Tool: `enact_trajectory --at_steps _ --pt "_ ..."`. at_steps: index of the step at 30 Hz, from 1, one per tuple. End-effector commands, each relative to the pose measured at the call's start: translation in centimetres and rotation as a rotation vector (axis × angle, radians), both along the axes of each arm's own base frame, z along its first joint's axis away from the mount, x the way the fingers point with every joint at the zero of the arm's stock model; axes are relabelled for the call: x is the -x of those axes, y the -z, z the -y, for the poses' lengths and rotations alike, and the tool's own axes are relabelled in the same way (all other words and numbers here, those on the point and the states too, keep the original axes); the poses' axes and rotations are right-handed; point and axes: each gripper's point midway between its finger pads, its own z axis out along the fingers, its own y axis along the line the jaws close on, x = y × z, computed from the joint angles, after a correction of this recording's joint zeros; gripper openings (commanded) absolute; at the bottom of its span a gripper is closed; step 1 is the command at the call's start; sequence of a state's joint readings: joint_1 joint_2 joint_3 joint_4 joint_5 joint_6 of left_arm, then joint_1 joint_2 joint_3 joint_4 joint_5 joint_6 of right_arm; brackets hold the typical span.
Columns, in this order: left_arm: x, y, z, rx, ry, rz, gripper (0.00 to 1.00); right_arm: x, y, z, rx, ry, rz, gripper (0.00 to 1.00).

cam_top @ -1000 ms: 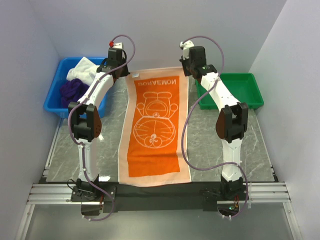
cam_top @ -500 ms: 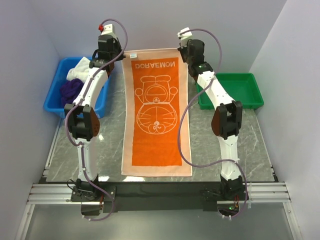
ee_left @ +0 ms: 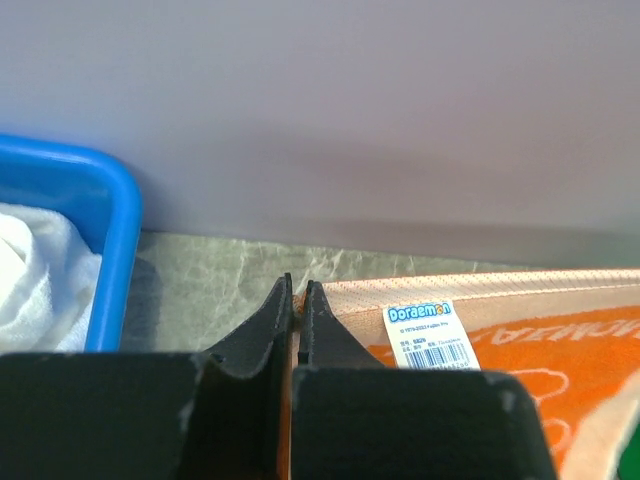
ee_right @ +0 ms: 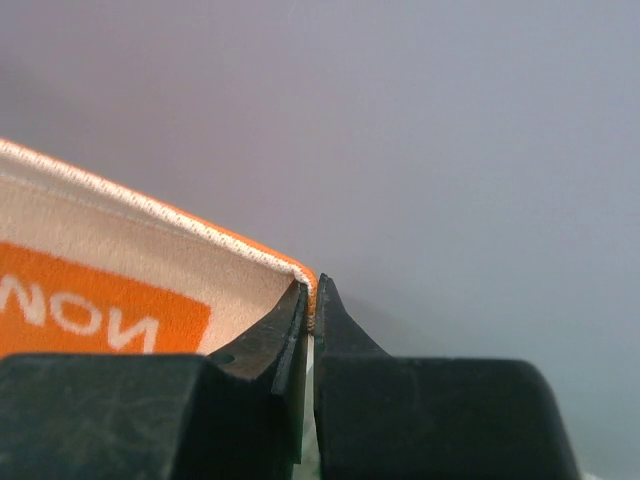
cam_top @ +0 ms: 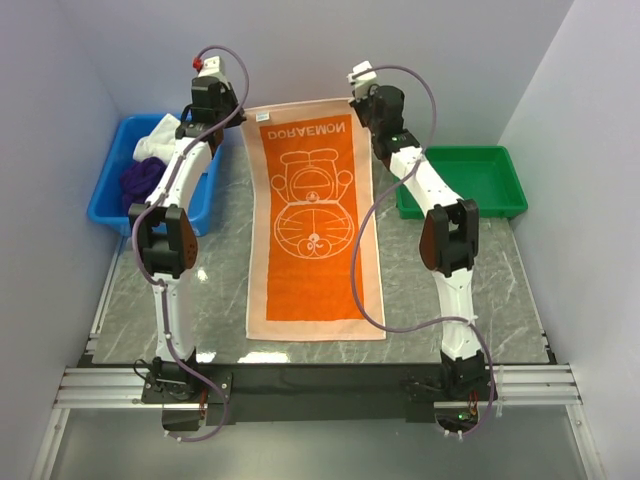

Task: Fold and stack the towels
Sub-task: Fold the towel

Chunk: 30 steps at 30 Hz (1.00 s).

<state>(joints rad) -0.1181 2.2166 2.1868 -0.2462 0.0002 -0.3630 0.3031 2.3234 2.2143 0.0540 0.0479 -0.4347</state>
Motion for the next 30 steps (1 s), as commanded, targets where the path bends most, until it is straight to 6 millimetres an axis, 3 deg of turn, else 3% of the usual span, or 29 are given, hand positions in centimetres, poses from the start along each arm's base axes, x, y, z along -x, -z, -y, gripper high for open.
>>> enact_trajectory --at_steps 1,3,4,5,6,7,8,16,17,19,20,24,30 --pt "0.6 -2.3 -3.8 -0.015 -0.065 0.052 0.0 1.0 -4.6 4.1 -0.026 0.099 0.082 0.0" --pt "1.5 -2.1 -3.7 -0.011 -0.056 0.046 0.0 2.0 -4.3 4.1 -0.027 0.086 0.056 0.0" --pt "1.7 -1.9 -3.7 -0.008 -0.057 0.042 0.0 2.5 -2.9 3.9 -0.026 0.077 0.022 0.0" --pt "2.3 -2.8 -3.5 0.0 -0.045 0.057 0.0 3.2 -3.7 3.8 -0.034 0.065 0.027 0.0" --pt "2.7 -1.7 -3.4 -0.001 -0.04 0.033 0.0 3.6 -3.5 3.6 -0.04 0.057 0.015 0.0" --pt "3.0 -1.6 -3.3 0.001 -0.035 0.028 0.0 4.1 -2.1 3.7 -0.034 0.053 -0.018 0.0" --pt "3.4 -1.6 -3.3 0.002 -0.033 0.023 0.0 4.8 -3.0 3.7 -0.04 0.048 -0.012 0.0" --pt "8.1 -0.7 -3.2 0.017 -0.014 -0.037 0.0 9.6 -1.6 3.2 -0.038 0.011 -0.108 0.0" --pt "8.9 -1.6 -3.1 0.026 -0.011 -0.026 0.0 10.5 -1.4 3.3 -0.035 0.01 -0.121 0.0" --pt "10.2 -0.2 -3.0 0.042 -0.008 -0.071 0.01 11.8 0.5 3.6 -0.028 0.015 -0.183 0.0" --pt "10.9 -0.5 -2.8 0.049 -0.001 -0.075 0.0 12.6 0.2 3.7 -0.036 0.016 -0.191 0.0" --pt "13.7 2.4 -2.2 0.083 0.02 -0.174 0.0 15.7 2.8 3.6 -0.068 0.0 -0.287 0.0" --pt "17.5 3.9 -2.1 0.119 0.014 -0.248 0.01 20.2 5.8 3.8 -0.092 -0.001 -0.411 0.0"
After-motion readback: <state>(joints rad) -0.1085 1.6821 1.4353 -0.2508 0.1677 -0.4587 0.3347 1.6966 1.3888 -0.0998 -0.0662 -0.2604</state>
